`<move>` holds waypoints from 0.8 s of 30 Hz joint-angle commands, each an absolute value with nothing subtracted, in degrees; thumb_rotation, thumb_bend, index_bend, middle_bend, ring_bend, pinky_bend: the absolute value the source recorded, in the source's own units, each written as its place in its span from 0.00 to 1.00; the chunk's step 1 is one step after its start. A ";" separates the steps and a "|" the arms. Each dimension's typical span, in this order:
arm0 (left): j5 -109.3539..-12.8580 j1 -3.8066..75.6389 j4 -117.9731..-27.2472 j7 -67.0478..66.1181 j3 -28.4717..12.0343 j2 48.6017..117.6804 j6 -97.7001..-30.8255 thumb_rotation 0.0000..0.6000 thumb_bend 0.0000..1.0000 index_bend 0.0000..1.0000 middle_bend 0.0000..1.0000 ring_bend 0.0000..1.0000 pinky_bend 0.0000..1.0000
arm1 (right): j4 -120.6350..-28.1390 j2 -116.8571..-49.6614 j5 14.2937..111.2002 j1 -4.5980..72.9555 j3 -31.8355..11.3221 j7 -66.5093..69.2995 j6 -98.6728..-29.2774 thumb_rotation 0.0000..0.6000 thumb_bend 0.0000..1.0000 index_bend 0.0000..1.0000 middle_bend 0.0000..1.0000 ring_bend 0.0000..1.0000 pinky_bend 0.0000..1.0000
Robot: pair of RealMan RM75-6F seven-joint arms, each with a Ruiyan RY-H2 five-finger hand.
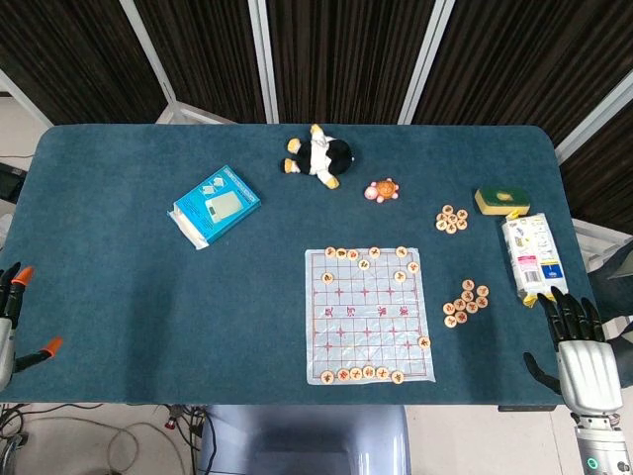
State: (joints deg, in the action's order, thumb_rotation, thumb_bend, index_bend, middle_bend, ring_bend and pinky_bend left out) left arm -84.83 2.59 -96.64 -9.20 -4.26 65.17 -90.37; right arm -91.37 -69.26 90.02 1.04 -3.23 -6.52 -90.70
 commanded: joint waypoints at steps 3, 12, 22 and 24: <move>-85.03 2.58 -96.61 -9.34 -4.15 65.23 -90.40 1.00 0.05 0.00 0.00 0.00 0.02 | -91.31 -69.33 89.95 1.02 -3.29 -6.57 -90.77 1.00 0.35 0.03 0.00 0.00 0.01; -85.38 2.49 -96.78 -9.08 -3.99 65.09 -90.49 1.00 0.05 0.00 0.00 0.00 0.02 | -91.54 -68.84 89.90 1.17 -3.02 -6.05 -90.09 1.00 0.35 0.03 0.00 0.00 0.01; -85.73 2.49 -96.68 -8.63 -3.92 64.93 -90.52 1.00 0.05 0.00 0.00 0.00 0.02 | -92.40 -68.69 88.99 1.03 -3.16 -5.44 -89.84 1.00 0.35 0.03 0.00 0.00 0.01; -85.75 2.51 -96.65 -8.70 -3.90 64.99 -90.49 1.00 0.05 0.00 0.00 0.00 0.02 | -92.46 -68.80 88.69 1.04 -3.27 -5.21 -89.72 1.00 0.35 0.03 0.00 0.00 0.01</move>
